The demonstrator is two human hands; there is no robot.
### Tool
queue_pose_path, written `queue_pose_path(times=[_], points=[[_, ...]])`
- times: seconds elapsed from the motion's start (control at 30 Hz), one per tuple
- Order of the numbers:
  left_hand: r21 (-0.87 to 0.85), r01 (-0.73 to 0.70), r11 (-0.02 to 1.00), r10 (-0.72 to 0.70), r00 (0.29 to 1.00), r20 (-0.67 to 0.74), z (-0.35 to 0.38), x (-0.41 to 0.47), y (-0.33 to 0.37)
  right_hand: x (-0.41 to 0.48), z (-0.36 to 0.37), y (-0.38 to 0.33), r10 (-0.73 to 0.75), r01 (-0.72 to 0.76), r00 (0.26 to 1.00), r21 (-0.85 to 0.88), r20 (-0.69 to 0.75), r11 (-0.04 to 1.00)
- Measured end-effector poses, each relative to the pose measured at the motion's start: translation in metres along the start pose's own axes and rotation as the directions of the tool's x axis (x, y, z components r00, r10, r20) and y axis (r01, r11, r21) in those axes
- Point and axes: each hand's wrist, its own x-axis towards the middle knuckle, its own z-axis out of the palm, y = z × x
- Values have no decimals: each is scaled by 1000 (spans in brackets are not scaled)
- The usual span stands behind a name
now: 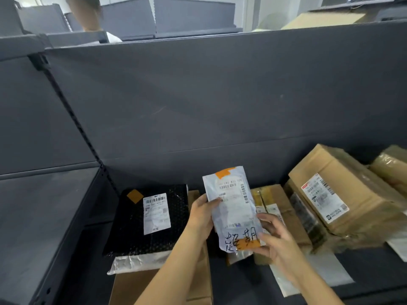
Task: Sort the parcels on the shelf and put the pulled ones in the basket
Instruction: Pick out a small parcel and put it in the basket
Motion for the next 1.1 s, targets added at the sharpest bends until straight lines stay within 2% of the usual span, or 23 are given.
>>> queue_pose_path(times=[0.1, 0.2, 0.33, 0.43, 0.57, 0.73, 0.83, 0.93, 1.03, 1.1], points=[[60, -53, 997, 48, 996, 79, 1, -10, 2, 1, 1, -12, -31, 31, 995, -3, -93, 1000], [166, -56, 985, 24, 982, 189, 7, -23, 0, 5, 8, -26, -77, 64, 986, -90, -151, 994], [228, -39, 973, -25, 963, 268, 10, -35, 0, 4, 14, -40, -130, 98, 985, -252, -115, 963], [234, -41, 971, -16, 971, 237, 10, -39, 7, 1, 12, -53, -155, 128, 986, -311, -64, 942], [133, -81, 988, 63, 990, 130, 9, -36, 20, -4, 7, -70, -144, 165, 986, -421, 80, 892], [201, -132, 971, 111, 987, 113, 10, -38, 21, -9, 6, -77, -128, 169, 984, -420, 124, 892], [181, -145, 973, 132, 988, 84, 9, -39, 20, -14, 3, -76, -74, 107, 991, -325, 111, 940], [157, -143, 977, 136, 989, 56, 7, -38, 19, -23, -8, -67, -13, 47, 994, -305, 110, 951], [115, -101, 988, 98, 995, 28, 11, -36, 12, -29, -25, -44, 5, -6, 1000, -362, -4, 932], [82, -49, 995, 44, 997, 59, 19, -35, -2, -35, -38, -25, 4, -38, 995, -335, -100, 942]])
